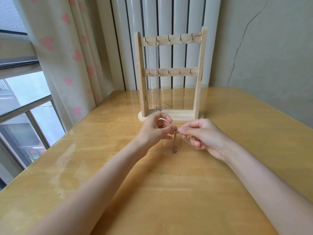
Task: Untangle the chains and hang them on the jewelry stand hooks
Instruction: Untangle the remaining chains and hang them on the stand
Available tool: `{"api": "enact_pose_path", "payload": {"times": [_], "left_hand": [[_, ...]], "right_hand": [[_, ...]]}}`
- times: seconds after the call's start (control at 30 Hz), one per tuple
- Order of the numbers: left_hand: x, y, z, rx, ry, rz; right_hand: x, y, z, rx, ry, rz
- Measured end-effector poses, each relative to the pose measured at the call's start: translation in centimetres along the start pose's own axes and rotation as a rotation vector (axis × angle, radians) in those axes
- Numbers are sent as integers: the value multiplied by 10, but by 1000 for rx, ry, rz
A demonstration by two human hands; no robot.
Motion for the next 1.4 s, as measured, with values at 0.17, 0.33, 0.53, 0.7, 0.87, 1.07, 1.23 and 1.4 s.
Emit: {"api": "enact_pose_path", "payload": {"times": [0.17,0.33,0.53,0.7,0.87,1.07,1.23,1.4], "left_hand": [[-2,-1,2,33,4,-1],[2,-2,19,143,72,-25],[-10,2,23,68,384,93],[-2,-3,10,66,65,-32],[20,-6,22,196,-70,-217],[11,-8,37,308,-148,-158],[8,-7,35,289,183,-64],[-7,-1,21,99,549,138]], "right_hand": [[5,0,-2,-35,-37,-48],[3,2,-9,-102,-19,-32],[6,0,-1,-99,-17,-99],[9,1,8,-19,28,-119],[11,-2,25,128,-175,-109],[13,-1,10,22,-256,-117],[12,2,-13,-91,26,-126],[0,2,5,-10,21,-23]]}}
Point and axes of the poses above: each hand's wrist, its own y-axis towards the middle knuckle, its own z-axis out of the palm, x = y × z, the point moved 10 cm from there along y, towards the middle knuckle, and after that the axes turned 10 degrees about y, right-handed, at the moved point
